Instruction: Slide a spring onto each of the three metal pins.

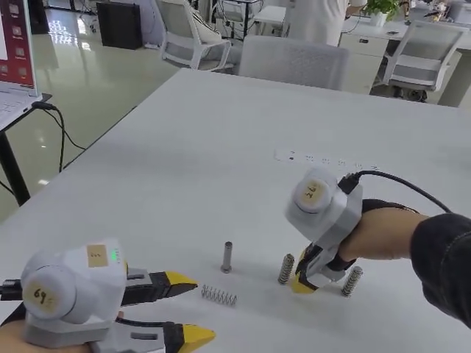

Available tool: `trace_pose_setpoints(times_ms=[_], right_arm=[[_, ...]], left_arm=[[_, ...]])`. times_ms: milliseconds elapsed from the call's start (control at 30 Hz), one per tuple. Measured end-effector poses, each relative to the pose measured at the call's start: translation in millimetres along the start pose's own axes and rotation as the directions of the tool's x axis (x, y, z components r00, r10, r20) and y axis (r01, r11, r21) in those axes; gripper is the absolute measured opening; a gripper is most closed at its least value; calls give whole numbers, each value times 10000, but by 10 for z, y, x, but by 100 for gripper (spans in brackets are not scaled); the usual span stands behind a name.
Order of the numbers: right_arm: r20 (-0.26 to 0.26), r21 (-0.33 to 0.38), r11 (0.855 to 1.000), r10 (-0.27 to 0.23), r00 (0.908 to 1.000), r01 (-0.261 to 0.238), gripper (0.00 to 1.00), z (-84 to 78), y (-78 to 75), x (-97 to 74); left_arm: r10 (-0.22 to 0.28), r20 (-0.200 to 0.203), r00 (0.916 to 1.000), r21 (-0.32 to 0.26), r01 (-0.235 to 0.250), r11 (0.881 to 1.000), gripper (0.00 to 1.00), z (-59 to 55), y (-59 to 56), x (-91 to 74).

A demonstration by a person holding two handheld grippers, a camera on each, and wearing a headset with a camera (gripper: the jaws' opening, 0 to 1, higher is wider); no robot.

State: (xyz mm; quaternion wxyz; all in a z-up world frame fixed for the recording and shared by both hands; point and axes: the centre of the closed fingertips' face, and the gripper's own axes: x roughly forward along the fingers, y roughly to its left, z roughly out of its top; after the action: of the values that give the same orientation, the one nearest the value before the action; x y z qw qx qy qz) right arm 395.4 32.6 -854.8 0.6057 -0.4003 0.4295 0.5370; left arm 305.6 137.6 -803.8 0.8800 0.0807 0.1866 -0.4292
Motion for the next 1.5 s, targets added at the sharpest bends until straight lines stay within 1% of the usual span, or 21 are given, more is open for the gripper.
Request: trace_pose_setpoints(times_ms=[200, 333, 667, 900, 1100, 1200, 1267, 1500], right_arm=[[39, 74, 10000, 46, 10000, -46, 14, -44, 82, -21], [22, 38, 9999, 109, 9999, -109, 14, -63, 165, -18], [-45, -269, 9991, 334, 9994, -335, 14, -11, 368, 33], [42, -649, 9971, 396, 9992, -393, 15, 116, 486, 25], [254, -1039, 9935, 485, 9985, -456, 15, 292, 570, 6], [473, -1097, 9930, 496, 9977, -441, 15, 403, 581, 7], [508, -1195, 9921, 432, 9978, -369, 15, 443, 575, 21], [763, -1322, 9907, 441, 9961, -337, 15, 607, 583, 70]], left_arm=[[-22, -18, 10000, 14, 22, 10000, 34, 1, -4, 13], [-50, -28, 10000, 32, 50, 10000, 34, 0, -12, 19], [-45, -20, 10000, 83, 45, 10000, 34, 11, -13, 16], [-15, -6, 10000, 106, 15, 9999, 34, 17, -13, 4], [6, 18, 10000, 110, -6, 9999, 34, 26, -12, -3], [21, 10, 10000, 96, -21, 10000, 34, 21, -11, -12], [35, 10, 10000, 88, -35, 10000, 34, 18, -7, -17], [83, 32, 10000, 20, -83, 10000, 35, 12, 6, -32]])
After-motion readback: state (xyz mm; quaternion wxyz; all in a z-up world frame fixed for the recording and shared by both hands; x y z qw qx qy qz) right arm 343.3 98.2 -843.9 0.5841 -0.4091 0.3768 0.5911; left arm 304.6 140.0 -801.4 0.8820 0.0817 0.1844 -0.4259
